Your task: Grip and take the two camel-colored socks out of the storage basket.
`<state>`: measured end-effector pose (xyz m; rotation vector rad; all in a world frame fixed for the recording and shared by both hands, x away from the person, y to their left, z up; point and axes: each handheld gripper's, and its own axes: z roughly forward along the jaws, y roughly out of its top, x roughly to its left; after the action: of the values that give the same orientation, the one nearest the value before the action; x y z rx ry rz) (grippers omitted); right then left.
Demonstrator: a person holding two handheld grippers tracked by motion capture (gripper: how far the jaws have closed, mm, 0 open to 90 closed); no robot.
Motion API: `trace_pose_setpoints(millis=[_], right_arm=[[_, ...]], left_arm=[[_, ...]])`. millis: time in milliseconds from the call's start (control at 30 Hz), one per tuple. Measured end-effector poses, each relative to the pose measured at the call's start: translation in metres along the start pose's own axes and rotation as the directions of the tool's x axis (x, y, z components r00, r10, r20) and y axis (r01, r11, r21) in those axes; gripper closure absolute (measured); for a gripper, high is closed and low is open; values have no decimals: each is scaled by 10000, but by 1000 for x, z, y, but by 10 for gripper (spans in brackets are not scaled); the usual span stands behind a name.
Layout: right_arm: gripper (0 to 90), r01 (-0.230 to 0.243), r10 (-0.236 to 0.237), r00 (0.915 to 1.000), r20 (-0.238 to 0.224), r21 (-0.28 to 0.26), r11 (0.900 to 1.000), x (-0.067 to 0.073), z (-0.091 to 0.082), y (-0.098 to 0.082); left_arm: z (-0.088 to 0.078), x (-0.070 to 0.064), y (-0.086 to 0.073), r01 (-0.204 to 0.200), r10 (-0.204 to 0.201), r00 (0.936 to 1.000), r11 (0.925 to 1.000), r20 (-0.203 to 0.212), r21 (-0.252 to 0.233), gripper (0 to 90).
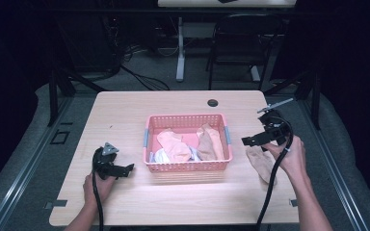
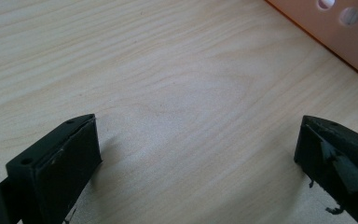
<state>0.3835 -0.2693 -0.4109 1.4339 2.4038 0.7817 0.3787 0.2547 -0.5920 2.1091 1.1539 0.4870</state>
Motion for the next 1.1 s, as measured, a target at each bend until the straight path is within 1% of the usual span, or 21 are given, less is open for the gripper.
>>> trace_pose_setpoints(millis=[67, 133, 233, 433, 500, 533, 667, 700, 867, 900, 967, 1033, 1100], right_arm=[[0, 152, -152, 9999, -69, -15, 9999, 7, 2, 6], [0, 405, -405, 9991, -159, 27, 9992, 14, 7, 12], [0, 601, -599, 9979, -238, 37, 9982, 26, 13, 22], [0, 887, -889, 9943, -583, -61, 9960, 44, 27, 36], [0, 1011, -1006, 9928, -653, 51, 9949, 49, 31, 40], [0, 993, -988, 9924, -733, 43, 9950, 52, 35, 41], [0, 1084, -1070, 9893, -987, 84, 9941, 58, 44, 45], [0, 1042, -1029, 9892, -1046, 74, 9945, 61, 48, 46], [0, 1204, -1166, 9865, -1149, 265, 9924, 68, 56, 50], [0, 1316, -1257, 9848, -1203, 428, 9904, 72, 61, 52], [0, 1405, -1324, 9836, -1222, 605, 9882, 74, 64, 54], [0, 1367, -1277, 9831, -1310, 617, 9887, 77, 68, 55], [2, 1455, -1327, 9814, -1389, 866, 9856, 78, 72, 56]], left_arm=[[0, 0, 0, 33, -33, 10000, 10000, 4, 1, 0], [0, 0, 0, -2, 2, 10000, 10000, 2, 4, 0], [0, 0, 0, 3, -3, 10000, 10000, 10, 20, 0], [0, 0, 0, 32, -32, 10000, 10000, 3, 8, 0], [0, 0, 0, 33, -33, 10000, 10000, 7, 17, 0], [0, 0, 0, 3, -3, 10000, 10000, 6, 1, 0], [0, 0, 0, 25, -25, 10000, 10000, 0, -5, 0], [0, 0, 0, -8, 8, 10000, 10000, 9, 21, 0], [0, 0, 0, 34, -34, 10000, 10000, 8, 5, 0], [0, 0, 0, 33, -33, 10000, 10000, 8, 15, 0], [0, 0, 0, 23, -23, 10000, 10000, 5, 13, 0], [0, 0, 0, -7, 7, 10000, 10000, 12, 24, 0], [0, 0, 0, 0, 0, 10000, 10000, 12, 21, 0]])
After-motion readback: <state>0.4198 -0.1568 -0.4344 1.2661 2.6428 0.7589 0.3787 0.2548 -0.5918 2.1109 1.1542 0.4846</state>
